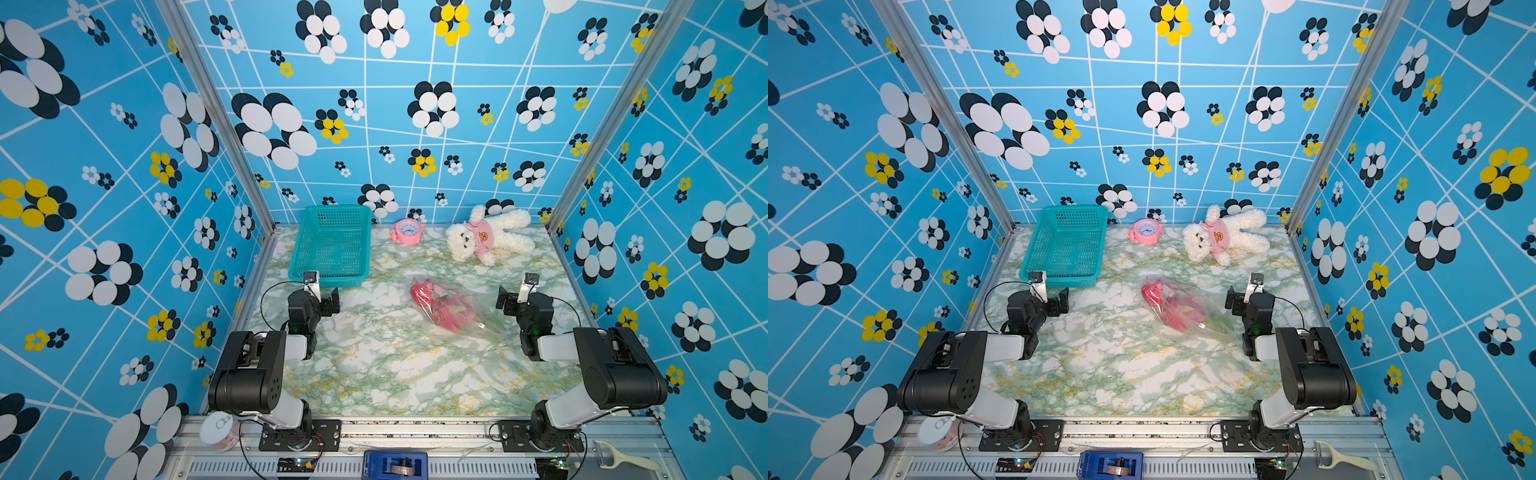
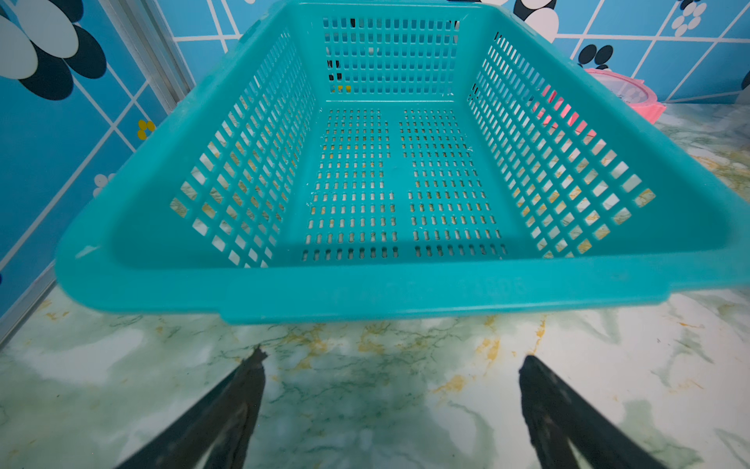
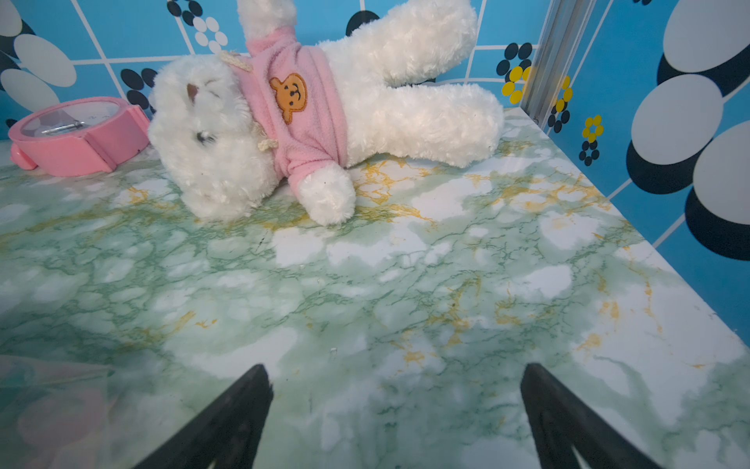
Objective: Open the zip-top bag and take out the dragon fruit
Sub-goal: Pick up the zipper food storage bag at the center of the board.
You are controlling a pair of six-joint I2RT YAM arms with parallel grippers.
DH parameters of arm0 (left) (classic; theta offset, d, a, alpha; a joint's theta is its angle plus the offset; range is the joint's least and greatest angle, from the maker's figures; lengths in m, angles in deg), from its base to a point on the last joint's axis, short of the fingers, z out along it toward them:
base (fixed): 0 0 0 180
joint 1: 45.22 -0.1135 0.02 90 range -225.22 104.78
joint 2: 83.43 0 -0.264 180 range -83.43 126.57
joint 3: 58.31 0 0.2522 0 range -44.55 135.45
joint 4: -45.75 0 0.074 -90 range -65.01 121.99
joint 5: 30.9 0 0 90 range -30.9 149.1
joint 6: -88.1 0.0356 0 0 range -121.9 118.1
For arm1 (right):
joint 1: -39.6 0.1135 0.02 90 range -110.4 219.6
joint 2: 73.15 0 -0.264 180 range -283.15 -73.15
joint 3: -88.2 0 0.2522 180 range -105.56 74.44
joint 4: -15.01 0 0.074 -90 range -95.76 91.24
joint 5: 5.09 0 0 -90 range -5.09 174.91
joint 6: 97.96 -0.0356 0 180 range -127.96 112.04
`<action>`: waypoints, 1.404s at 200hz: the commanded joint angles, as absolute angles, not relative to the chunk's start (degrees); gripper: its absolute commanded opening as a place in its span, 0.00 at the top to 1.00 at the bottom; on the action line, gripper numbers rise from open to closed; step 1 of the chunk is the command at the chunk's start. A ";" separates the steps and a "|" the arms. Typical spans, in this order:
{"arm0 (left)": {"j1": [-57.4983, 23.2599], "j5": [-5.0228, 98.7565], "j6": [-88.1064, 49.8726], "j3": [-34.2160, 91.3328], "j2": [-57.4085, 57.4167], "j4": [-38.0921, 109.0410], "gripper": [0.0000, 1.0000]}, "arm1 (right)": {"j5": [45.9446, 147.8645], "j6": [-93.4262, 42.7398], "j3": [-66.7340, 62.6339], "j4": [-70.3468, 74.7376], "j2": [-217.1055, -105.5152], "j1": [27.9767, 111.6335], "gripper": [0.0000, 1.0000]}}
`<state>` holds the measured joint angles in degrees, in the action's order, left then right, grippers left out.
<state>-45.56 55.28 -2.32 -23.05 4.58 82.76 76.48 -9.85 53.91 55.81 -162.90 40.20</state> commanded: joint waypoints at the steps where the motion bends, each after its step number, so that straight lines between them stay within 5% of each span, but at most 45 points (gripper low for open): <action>1: -45.22 55.76 -2.40 -21.87 4.85 82.41 0.01 | 77.04 -9.62 52.82 55.70 -162.61 40.21 0.01; 23: -44.80 57.79 -2.08 -21.18 4.36 81.38 0.01 | 77.16 -9.70 52.82 55.48 -162.62 40.14 0.01; 52: -40.26 70.53 -2.95 -13.43 -3.03 60.43 0.01 | 73.11 -11.08 52.22 51.47 -158.71 40.03 0.01; 96: -34.47 76.20 -7.74 -7.37 -15.16 41.37 0.01 | 64.45 -28.92 42.34 15.91 -138.83 39.78 0.01; 120: -29.26 75.64 -7.38 -1.75 -20.91 31.47 0.01 | 76.93 -29.23 32.27 -4.80 -132.20 39.77 0.01; 146: -23.70 70.31 -2.96 -0.07 -27.24 27.30 0.01 | 89.13 -25.73 32.83 -8.58 -122.02 40.62 0.01; 171: -20.06 61.97 -0.15 3.10 -31.04 20.27 0.01 | 93.44 -21.79 37.03 -13.03 -106.35 40.75 0.22; 208: -8.37 55.06 11.68 6.84 -30.78 13.71 0.01 | 109.64 -13.81 41.80 -23.45 -89.71 40.83 0.32; 281: 1.52 51.23 19.81 14.41 -19.15 13.87 0.01 | 123.30 14.05 38.66 -41.32 -90.04 45.30 0.42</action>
